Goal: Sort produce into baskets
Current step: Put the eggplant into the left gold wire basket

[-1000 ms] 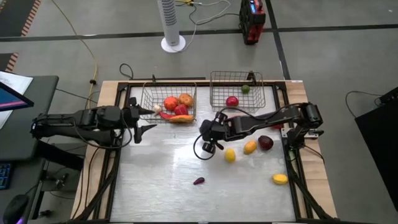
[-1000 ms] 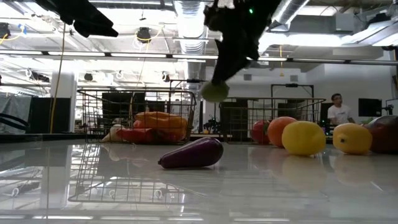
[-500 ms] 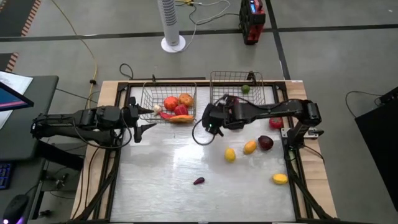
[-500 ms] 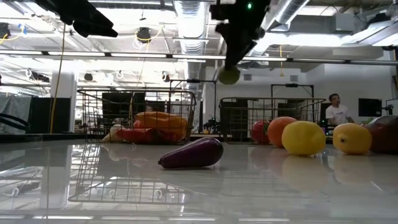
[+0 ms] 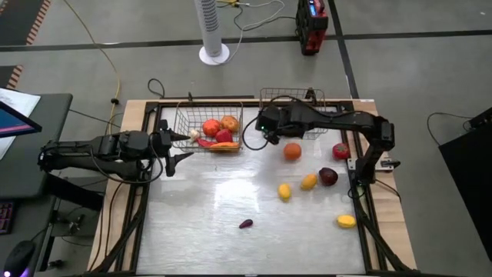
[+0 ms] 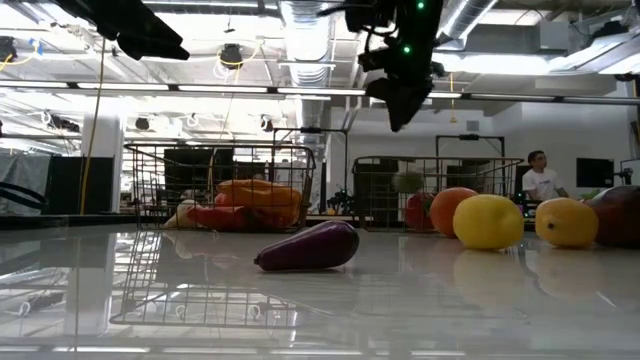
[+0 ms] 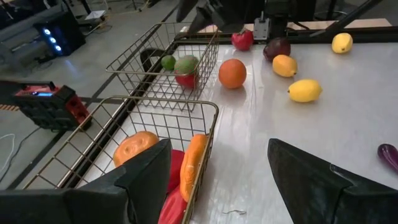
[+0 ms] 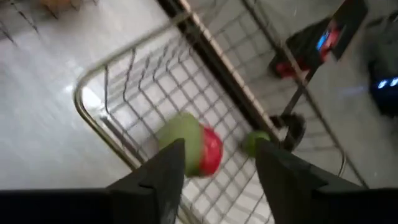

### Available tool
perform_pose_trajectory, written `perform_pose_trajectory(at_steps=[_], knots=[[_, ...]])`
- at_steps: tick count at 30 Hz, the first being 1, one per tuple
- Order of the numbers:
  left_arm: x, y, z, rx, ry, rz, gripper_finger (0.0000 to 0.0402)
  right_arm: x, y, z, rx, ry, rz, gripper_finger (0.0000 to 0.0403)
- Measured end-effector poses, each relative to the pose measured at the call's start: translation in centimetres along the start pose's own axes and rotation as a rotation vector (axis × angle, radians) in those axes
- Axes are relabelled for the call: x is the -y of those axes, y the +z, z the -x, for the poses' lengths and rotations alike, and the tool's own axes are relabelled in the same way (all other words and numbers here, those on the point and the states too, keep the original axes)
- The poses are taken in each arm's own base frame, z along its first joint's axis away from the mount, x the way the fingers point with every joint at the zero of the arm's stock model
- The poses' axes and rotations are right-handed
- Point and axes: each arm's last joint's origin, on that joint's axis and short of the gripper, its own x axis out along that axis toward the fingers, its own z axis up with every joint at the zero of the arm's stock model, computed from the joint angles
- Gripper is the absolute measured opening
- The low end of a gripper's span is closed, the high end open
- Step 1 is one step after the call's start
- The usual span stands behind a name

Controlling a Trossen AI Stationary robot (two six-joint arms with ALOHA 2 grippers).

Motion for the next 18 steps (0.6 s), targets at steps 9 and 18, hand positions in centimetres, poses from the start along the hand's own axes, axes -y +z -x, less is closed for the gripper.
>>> perform_pose_trajectory(at_steps=[9, 18], knots=[[0.0, 0.0, 0.0, 0.000, 0.001, -0.001, 0.0256, -2.5, -1.6, 2.6, -0.022, 0.106, 0.071, 0.0265], [1.4, 0.5, -1.8, -0.013, -0.226, 0.064, 0.0256, -8.8, -5.8, 8.1, 0.113, 0.238, 0.099, 0.0265]])
